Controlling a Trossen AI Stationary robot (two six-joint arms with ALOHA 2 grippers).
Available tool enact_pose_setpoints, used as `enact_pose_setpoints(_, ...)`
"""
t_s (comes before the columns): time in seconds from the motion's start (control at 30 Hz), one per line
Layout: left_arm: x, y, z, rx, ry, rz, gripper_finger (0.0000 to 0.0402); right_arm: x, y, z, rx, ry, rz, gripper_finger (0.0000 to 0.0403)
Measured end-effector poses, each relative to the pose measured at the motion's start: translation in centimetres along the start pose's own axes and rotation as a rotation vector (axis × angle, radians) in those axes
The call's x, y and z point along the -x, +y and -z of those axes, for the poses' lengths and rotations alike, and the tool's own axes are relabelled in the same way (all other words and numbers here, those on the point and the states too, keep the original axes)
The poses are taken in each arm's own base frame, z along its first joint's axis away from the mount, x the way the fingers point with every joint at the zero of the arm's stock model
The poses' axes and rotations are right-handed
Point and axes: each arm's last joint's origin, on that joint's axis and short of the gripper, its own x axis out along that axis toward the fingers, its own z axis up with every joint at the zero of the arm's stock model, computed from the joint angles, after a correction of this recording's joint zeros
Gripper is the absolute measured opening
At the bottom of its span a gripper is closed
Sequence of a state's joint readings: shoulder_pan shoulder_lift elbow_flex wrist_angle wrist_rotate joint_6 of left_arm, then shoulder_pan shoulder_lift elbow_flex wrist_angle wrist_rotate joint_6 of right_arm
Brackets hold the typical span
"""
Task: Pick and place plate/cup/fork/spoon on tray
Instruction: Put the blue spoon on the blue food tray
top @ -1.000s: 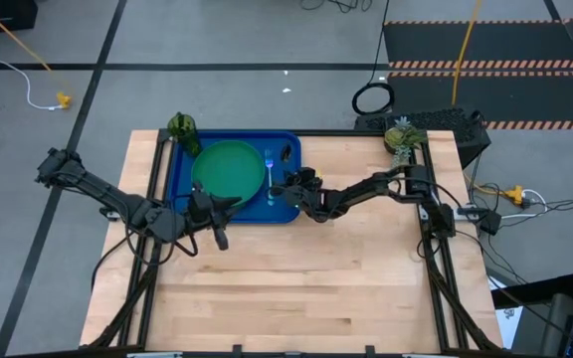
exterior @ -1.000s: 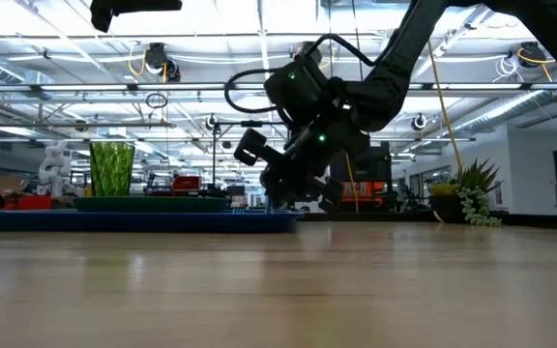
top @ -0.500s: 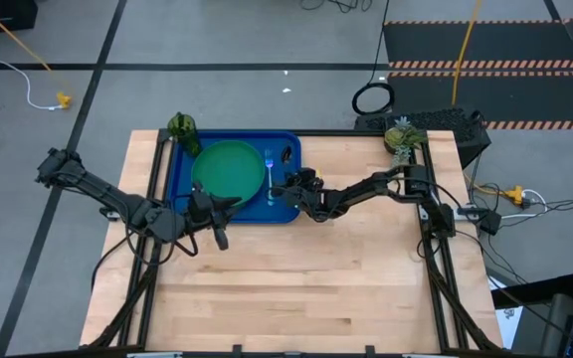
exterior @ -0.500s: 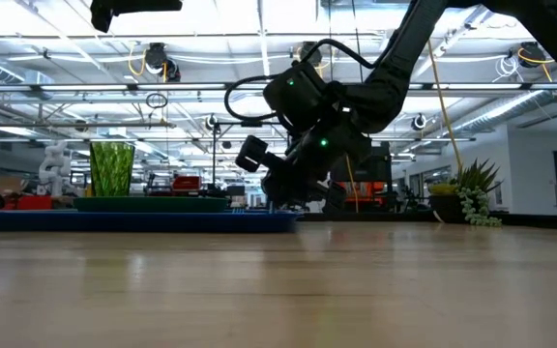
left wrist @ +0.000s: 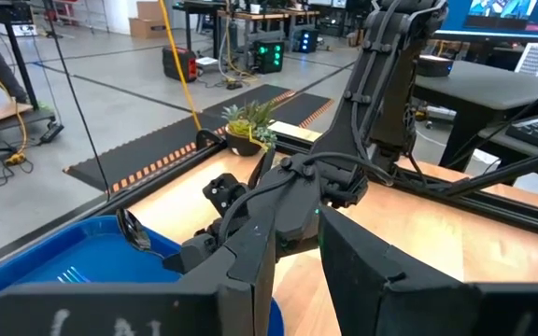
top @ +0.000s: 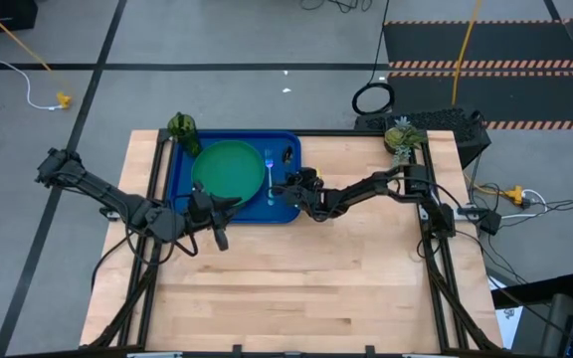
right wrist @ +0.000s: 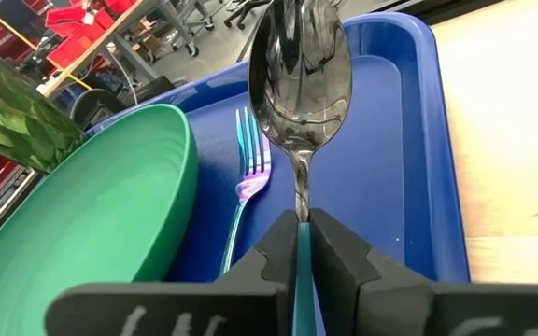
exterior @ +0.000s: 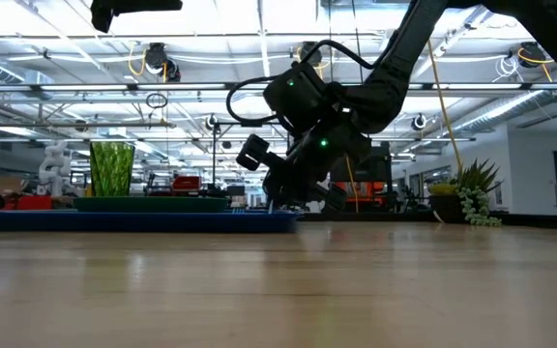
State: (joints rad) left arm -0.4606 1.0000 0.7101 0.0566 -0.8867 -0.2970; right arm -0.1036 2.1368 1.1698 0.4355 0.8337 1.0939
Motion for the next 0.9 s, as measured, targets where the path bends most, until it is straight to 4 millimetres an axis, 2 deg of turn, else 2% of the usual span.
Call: enact_pose_setpoints(0.9,0.41,-0.65,-0.28,-0.002,-0.015,0.084,0.0088,-0.23,-0.14,-0.1,-0.022,0.021,-0.001,0.0021)
